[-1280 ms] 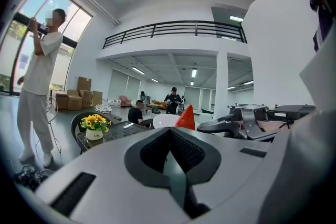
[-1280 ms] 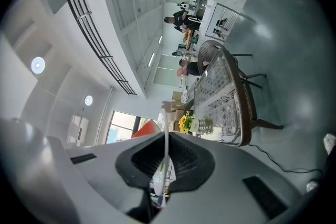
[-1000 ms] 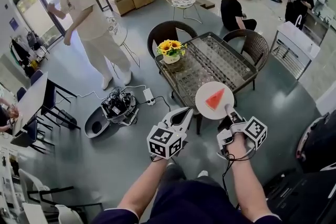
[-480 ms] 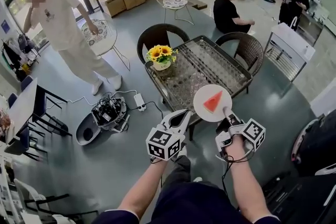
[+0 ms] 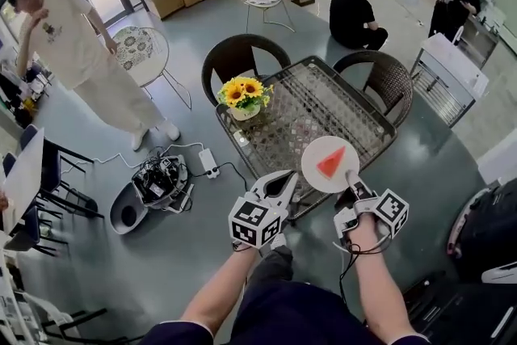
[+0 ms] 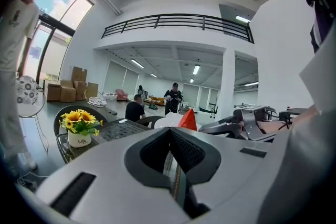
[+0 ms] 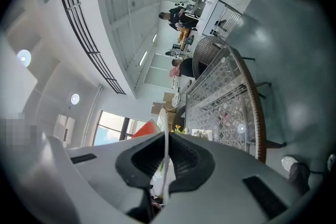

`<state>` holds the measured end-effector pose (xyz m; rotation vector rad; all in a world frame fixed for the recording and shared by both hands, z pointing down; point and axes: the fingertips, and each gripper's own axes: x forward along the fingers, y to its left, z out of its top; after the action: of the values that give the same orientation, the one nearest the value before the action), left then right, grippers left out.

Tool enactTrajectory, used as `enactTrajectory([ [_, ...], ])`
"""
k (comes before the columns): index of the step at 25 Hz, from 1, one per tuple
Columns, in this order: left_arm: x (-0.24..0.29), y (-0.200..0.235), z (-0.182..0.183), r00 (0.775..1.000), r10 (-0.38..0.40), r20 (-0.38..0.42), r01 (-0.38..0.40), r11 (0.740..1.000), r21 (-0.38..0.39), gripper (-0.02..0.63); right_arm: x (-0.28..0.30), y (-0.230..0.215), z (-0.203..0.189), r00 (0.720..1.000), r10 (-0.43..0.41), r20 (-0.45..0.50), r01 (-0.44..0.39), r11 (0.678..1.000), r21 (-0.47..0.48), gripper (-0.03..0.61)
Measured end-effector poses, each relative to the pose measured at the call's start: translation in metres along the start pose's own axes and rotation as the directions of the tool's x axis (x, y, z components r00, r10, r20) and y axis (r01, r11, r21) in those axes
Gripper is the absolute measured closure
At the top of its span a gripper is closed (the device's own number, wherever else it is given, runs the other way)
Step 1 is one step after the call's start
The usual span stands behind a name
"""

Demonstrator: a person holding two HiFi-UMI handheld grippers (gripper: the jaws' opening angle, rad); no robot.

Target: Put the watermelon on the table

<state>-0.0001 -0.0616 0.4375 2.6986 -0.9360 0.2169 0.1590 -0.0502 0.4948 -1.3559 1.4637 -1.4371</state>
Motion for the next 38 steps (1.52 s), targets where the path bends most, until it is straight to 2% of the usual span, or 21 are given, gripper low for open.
enactTrajectory([
  [11, 0.073, 0.078, 0.01, 0.995, -0.093, -0.032, 0.092, 0.996, -0.016, 0.611, 0.09, -0.02, 0.024, 0.995, -0.079, 0.058, 0.077, 0.997, 0.027, 0.565],
  [19, 0.109, 0.103, 0.011, 0.992, -0.114, -0.057, 0.112, 0.993, -0.04, 0.611, 0.132, -0.027, 0.045, 0.992, -0.116, 0.052, 0.116, 0.993, 0.01, 0.565],
  [27, 0.145, 0.117, 0.004, 0.994, -0.056, -0.089, 0.051, 0.997, -0.059, 0.611, 0.179, -0.05, 0.066, 0.991, -0.129, -0.043, 0.128, 0.992, -0.007, 0.565],
  [38, 0.17, 0.145, -0.028, 0.988, 0.07, -0.14, -0.082, 0.993, -0.08, 0.611, 0.236, -0.12, 0.052, 0.95, -0.204, -0.236, 0.196, 0.979, -0.061, 0.565],
])
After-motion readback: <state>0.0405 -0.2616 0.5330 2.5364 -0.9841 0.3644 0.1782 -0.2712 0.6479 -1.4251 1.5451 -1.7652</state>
